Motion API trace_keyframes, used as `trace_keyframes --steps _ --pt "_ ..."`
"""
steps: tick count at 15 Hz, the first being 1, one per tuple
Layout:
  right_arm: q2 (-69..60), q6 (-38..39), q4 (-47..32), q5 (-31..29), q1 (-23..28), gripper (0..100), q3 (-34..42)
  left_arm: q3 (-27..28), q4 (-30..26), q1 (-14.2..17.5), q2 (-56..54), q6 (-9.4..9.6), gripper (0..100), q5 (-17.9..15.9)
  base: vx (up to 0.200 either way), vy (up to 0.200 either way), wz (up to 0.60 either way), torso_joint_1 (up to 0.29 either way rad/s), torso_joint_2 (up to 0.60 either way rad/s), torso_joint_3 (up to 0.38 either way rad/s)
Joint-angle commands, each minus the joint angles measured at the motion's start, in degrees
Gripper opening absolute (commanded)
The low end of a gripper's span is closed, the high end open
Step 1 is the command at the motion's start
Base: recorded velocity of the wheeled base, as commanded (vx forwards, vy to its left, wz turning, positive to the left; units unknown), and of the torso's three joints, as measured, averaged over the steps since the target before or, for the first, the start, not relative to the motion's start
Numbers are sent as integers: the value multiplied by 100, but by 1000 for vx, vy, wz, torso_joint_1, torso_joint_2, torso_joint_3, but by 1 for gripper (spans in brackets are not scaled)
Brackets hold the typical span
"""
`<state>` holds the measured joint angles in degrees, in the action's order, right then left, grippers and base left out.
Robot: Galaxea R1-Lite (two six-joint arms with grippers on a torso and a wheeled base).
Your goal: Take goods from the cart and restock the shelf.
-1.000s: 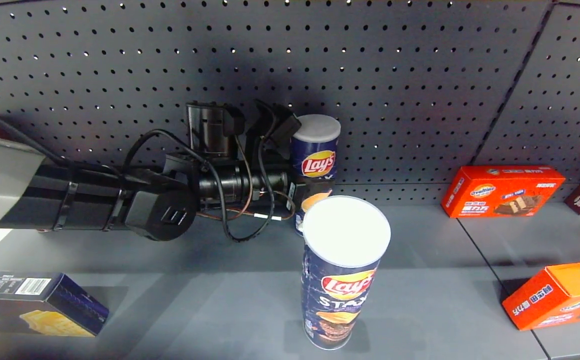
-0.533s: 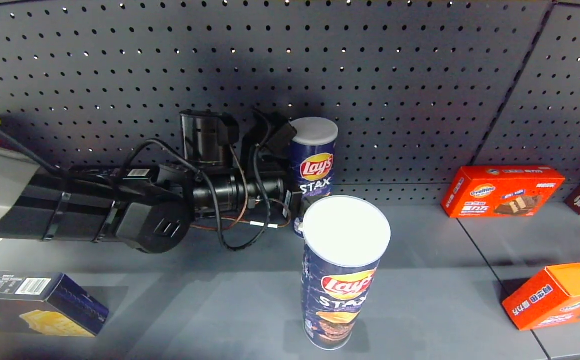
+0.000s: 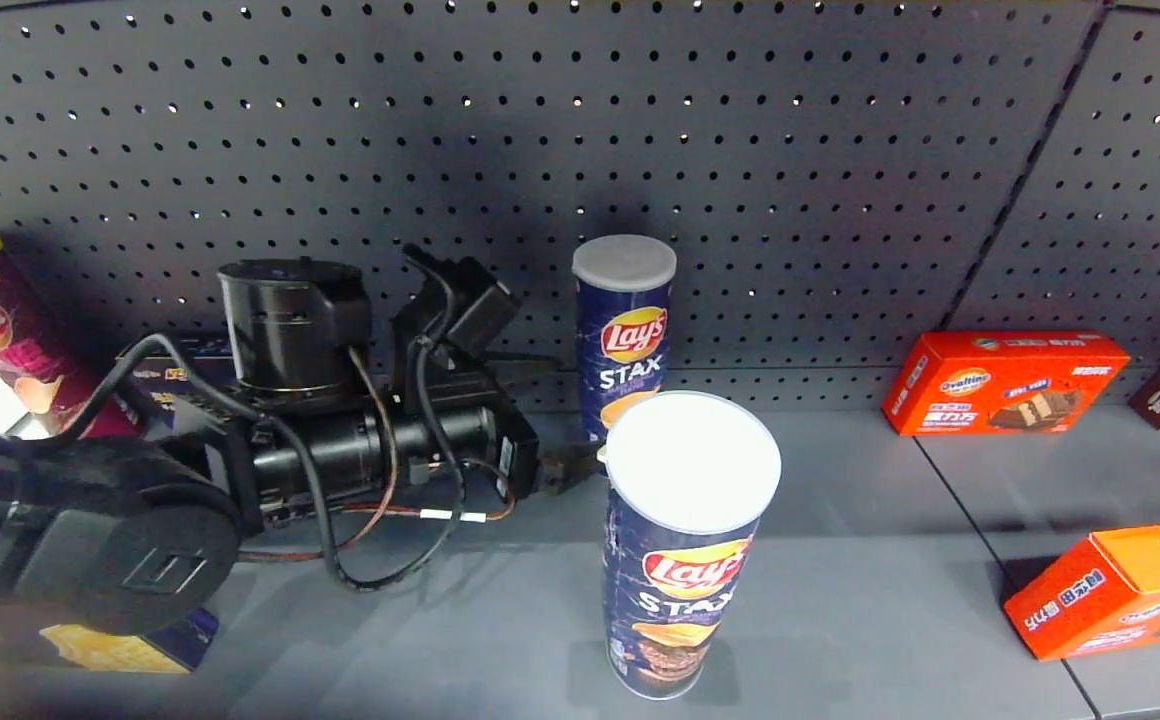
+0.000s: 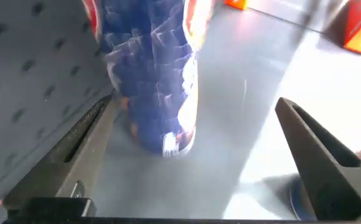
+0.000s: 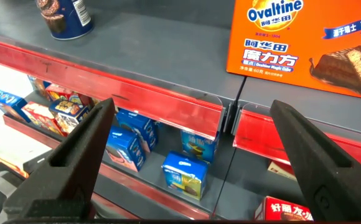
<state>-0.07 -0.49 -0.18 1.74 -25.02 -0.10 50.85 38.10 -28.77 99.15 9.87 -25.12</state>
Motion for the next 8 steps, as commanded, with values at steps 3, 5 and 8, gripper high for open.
trace_keyframes --steps 3,5,8 --pt "7 -4 1 10 -3 100 1 -637 128 -32 -1161 -29 100 544 0 0 0 0 0 0" --pt "7 -4 1 1 -3 100 1 -1121 75 -111 -2013 -117 100 799 0 0 0 0 0 0" --pt "7 -4 1 1 -3 100 1 -1859 93 -366 -2848 -135 100 1387 0 0 0 0 0 0"
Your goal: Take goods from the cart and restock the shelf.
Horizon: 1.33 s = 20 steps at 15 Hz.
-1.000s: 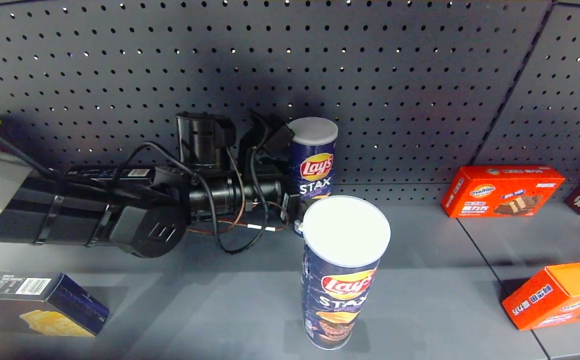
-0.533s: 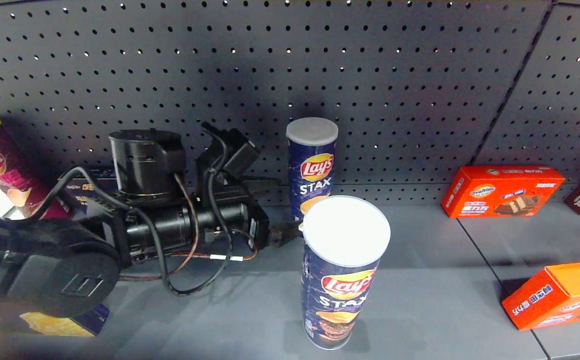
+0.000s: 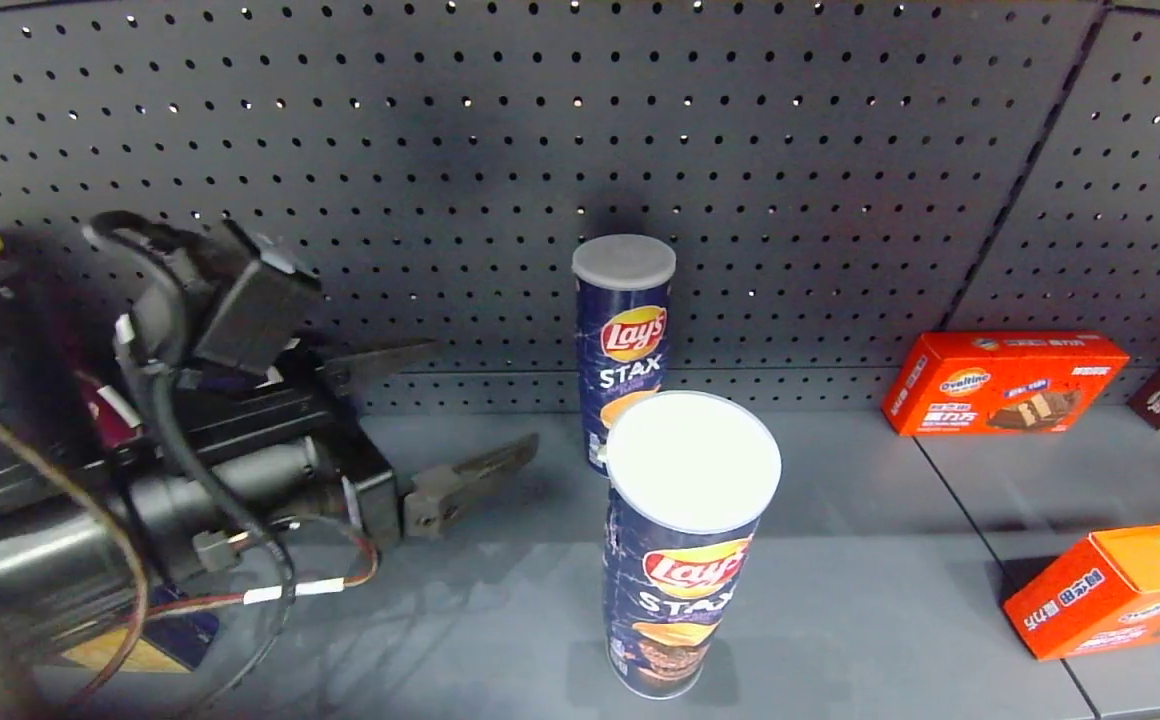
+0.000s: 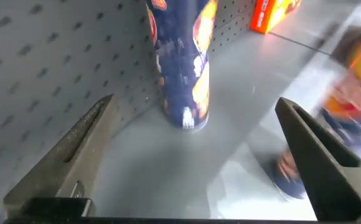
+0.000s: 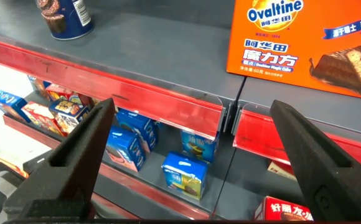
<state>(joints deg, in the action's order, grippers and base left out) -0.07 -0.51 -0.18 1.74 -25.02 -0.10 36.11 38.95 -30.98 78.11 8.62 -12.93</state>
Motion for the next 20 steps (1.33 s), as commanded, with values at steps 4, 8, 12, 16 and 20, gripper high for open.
trace_keyframes --steps 4,8,12,16,20 --pt "7 -2 1 1 -3 100 1 -1062 -19 -260 -2098 -1 100 406 0 0 0 0 0 0" --pt "7 -2 1 1 -3 100 1 -1792 -28 -233 -3302 79 100 1188 0 0 0 0 0 0" --pt "7 -2 1 10 -3 100 1 -2372 -573 -225 -4295 96 100 1206 0 0 0 0 0 0" --pt "7 -2 1 1 -3 100 1 -2952 -2146 1867 -5930 140 100 1179 0 0 0 0 0 0" --pt "7 -2 1 1 -3 100 1 -3611 -2735 2966 -7230 140 100 1153 0 0 0 0 0 0"
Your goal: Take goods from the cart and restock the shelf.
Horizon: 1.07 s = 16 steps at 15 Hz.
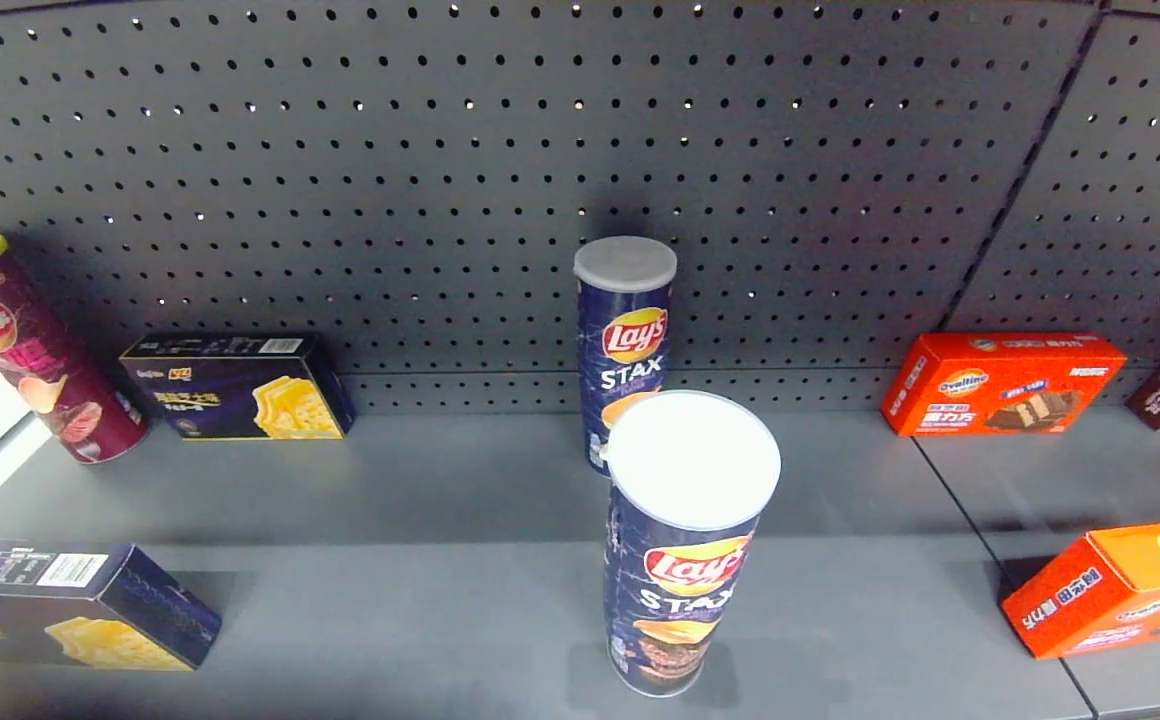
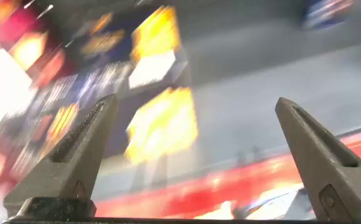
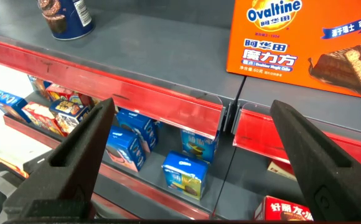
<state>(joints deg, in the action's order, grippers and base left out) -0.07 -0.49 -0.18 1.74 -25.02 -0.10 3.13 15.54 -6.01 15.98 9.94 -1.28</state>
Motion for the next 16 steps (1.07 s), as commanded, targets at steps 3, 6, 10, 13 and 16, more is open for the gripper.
trace_keyframes --steps 3,6,10,13,16 --pt "7 -4 1 1 -3 100 1 -313 -1343 592 -1598 17 100 -268 0 0 0 0 0 0" --pt "7 -4 1 1 -3 100 1 -313 -1212 601 -1554 8 100 -698 0 0 0 0 0 0" --pt "7 -4 1 1 -3 100 1 -313 -1212 601 -1545 -159 100 -698 0 0 0 0 0 0" --pt "7 -4 1 1 -3 100 1 -313 -1308 619 -1554 -317 100 242 0 0 0 0 0 0" --pt "7 -4 1 1 -3 100 1 -313 -1581 610 -1554 -396 100 198 0 0 0 0 0 0"
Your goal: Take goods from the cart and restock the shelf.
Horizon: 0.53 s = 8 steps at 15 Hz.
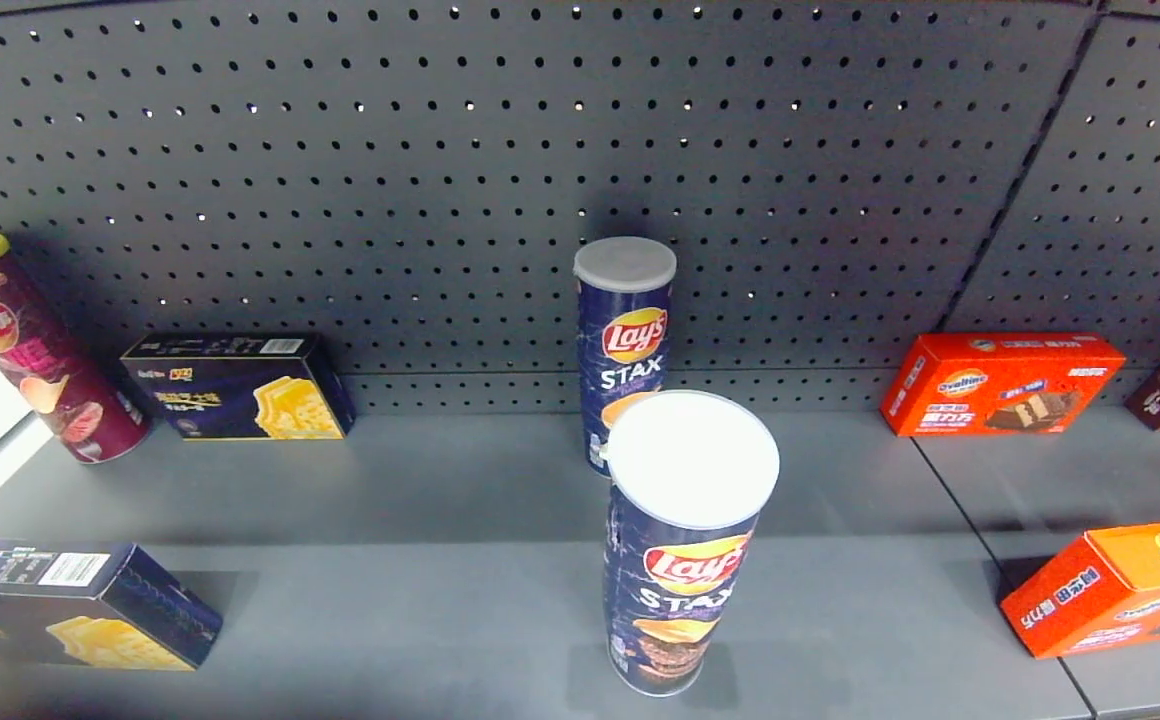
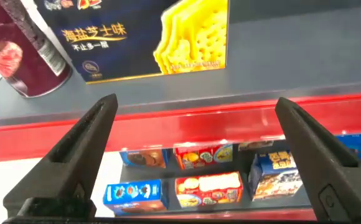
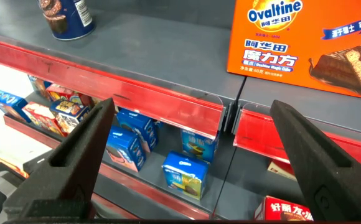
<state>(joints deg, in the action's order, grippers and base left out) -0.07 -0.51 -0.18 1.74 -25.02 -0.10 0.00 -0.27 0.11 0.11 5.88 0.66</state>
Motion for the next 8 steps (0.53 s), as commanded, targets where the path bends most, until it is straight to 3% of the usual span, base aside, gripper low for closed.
trace_keyframes --steps 1,3,8 --pt "7 -2 1 1 -3 100 1 0 0 -2 33 -148 100 -4 0 0 0 0 0 0" --pt "7 -2 1 1 -3 100 1 0 9 -2 33 -412 100 -4 0 0 0 0 0 0" --pt "7 -2 -8 1 -12 100 1 0 9 -2 33 -421 100 -31 0 0 0 0 0 0"
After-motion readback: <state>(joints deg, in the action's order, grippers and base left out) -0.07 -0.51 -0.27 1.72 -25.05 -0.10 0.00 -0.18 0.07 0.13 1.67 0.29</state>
